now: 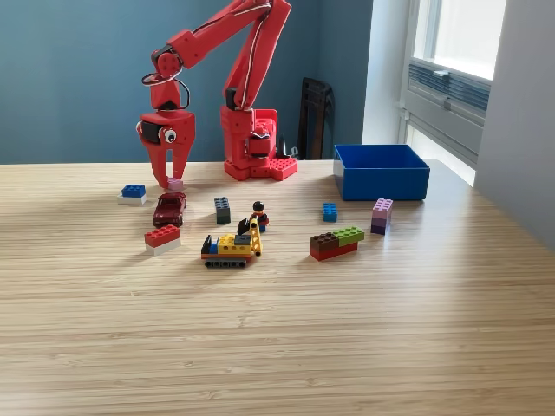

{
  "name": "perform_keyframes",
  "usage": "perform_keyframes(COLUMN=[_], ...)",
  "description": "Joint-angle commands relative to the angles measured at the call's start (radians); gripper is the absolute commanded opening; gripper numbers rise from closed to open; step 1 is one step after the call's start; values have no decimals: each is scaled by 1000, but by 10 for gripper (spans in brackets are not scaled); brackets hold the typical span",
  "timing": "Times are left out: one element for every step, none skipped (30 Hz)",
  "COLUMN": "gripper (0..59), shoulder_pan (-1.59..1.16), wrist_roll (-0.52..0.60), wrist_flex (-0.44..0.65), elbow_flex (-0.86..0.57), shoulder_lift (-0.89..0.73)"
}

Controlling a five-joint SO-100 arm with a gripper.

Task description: Grasp a lego block and put it in the bin.

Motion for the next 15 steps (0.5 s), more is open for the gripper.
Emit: perform_keyframes(gripper=[0, 0, 0, 0, 0, 0, 0, 0, 0, 0, 0, 0, 0, 0, 0], shoulder_pan=[-78, -104, -132, -161, -193, -225, -258, -291, -327, -364, -402, -439, -479, -522, -568], wrist_roll=[57, 77, 101, 127, 156, 189, 218, 250, 279, 307, 334, 362, 390, 414, 443], wrist_flex=[169, 225, 285, 342, 393, 440, 485, 526, 568, 607, 643, 673, 701, 723, 741], elbow_flex=[-117, -156, -198, -245, -296, -345, -399, -453, -509, -568, -621, -673, -723, -764, -798], shoulder_lift=[-41, -41, -40, -40, -40, -41, -44, -48, -49, -49, -51, -51, -51, -51, -51])
